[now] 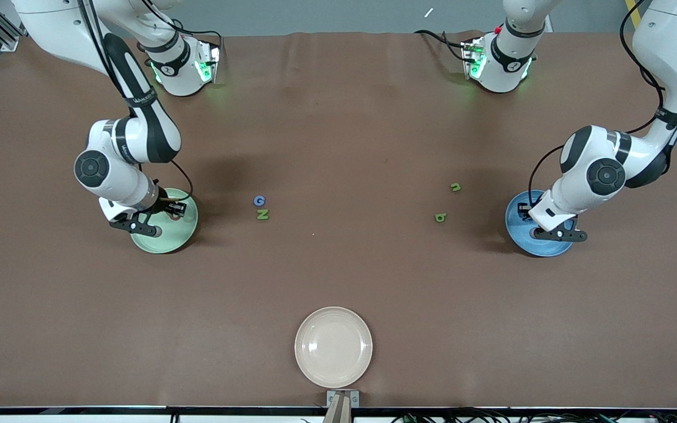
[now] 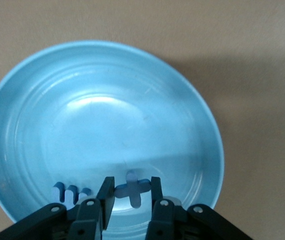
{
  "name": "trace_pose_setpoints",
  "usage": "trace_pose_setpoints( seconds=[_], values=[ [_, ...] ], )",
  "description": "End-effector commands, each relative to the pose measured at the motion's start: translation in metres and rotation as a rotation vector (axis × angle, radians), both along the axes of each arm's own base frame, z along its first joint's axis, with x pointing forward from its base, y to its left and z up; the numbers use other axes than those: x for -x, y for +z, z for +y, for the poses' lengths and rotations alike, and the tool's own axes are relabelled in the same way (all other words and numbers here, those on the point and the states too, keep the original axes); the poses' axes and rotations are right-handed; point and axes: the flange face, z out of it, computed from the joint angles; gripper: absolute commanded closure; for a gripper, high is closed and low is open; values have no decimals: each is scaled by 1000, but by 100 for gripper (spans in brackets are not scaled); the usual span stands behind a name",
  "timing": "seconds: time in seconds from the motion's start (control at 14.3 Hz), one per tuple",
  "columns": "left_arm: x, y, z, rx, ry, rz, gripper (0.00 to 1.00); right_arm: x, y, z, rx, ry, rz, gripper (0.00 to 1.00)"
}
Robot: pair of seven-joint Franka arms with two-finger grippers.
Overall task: Sort upper and lower case letters into plates
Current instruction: 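Drop the x in the blue plate while the right gripper drops the Q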
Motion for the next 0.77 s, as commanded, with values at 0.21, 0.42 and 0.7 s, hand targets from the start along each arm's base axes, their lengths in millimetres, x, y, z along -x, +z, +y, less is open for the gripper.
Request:
trace_pose_setpoints(
  seconds=[0.21,0.42,0.7],
  values=[
    [14,-9,11,-16,-18,7,76,6,-12,-1,8,7,-9,96],
    [18,-12,10,-14,-16,15,76,6,-20,-1,11,9,-14,95],
    [20,-19,10,-24,-37,22,73,6,-32,2,14,13,-22,94]
  ],
)
